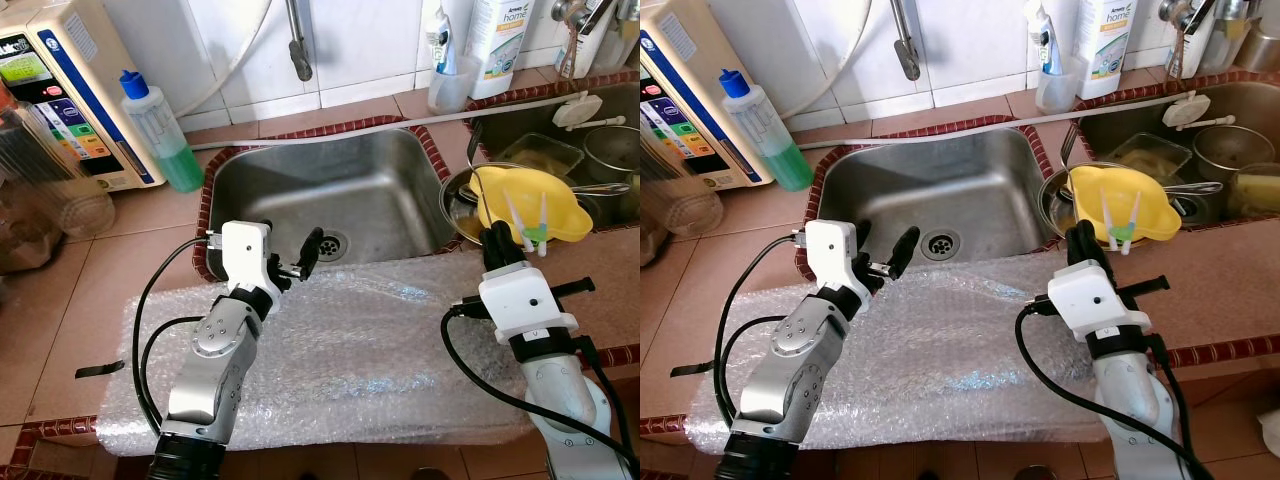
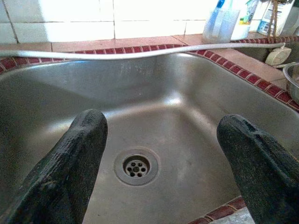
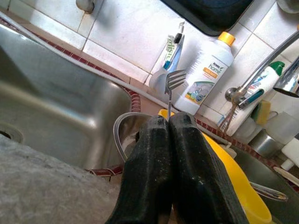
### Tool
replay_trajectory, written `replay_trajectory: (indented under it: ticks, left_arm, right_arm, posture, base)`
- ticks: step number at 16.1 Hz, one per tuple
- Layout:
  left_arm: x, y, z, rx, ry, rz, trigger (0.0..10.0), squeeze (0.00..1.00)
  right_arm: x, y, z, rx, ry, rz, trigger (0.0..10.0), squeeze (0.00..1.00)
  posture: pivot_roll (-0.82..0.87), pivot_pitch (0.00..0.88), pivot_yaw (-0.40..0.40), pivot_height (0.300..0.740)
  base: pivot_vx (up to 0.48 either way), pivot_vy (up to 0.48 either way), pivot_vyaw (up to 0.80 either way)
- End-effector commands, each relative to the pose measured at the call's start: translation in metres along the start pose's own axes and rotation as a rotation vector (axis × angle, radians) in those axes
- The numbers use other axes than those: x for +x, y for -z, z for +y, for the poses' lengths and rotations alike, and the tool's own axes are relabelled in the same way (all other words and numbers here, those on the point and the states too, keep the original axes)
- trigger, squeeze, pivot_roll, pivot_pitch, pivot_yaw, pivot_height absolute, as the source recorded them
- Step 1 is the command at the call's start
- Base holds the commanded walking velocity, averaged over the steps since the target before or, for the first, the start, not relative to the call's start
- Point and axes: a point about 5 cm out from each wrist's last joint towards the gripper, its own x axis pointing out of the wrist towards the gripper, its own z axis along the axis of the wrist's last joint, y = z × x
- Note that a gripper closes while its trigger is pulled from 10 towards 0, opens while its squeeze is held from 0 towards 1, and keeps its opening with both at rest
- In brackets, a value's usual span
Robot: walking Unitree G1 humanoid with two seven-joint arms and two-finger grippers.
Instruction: Kitchen organization
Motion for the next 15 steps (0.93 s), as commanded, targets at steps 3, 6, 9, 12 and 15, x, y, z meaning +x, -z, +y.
replay_trajectory:
  ticks: [3,6,9,12,15]
  left_arm:
    - [0.003,-0.007,0.006,0.014,-0.016,-0.020,10.0,0.00]
    - [0.011,-0.014,0.009,-0.032,-0.034,-0.020,10.0,0.00]
    - [0.015,-0.014,0.011,-0.095,-0.038,0.015,10.0,0.00]
    - [0.020,-0.010,0.009,-0.211,-0.017,0.077,10.0,0.00]
    - [0.027,-0.016,0.006,-0.290,0.006,0.086,10.0,0.00]
  right_arm:
    - [0.013,-0.011,0.006,0.063,-0.038,-0.078,0.0,0.00]
    - [0.030,-0.021,0.019,0.057,-0.148,-0.172,0.0,0.00]
    - [0.042,-0.026,0.031,0.079,-0.252,-0.228,0.0,0.00]
    - [0.042,-0.028,0.048,0.002,-0.446,-0.315,0.0,0.00]
    - [0.039,-0.020,0.051,-0.060,-0.561,-0.340,0.0,0.00]
  posture:
    - [-0.36,0.177,0.196,0.740]
    - [-0.35,0.179,0.199,0.740]
    - [-0.34,0.180,0.201,0.740]
    - [-0.33,0.181,0.200,0.740]
    - [-0.33,0.182,0.197,0.740]
  base:
    - [0.000,0.000,0.00]
    - [0.000,0.000,0.00]
    - [0.000,0.000,0.00]
    - [0.000,0.000,0.00]
    - [0.000,0.000,0.00]
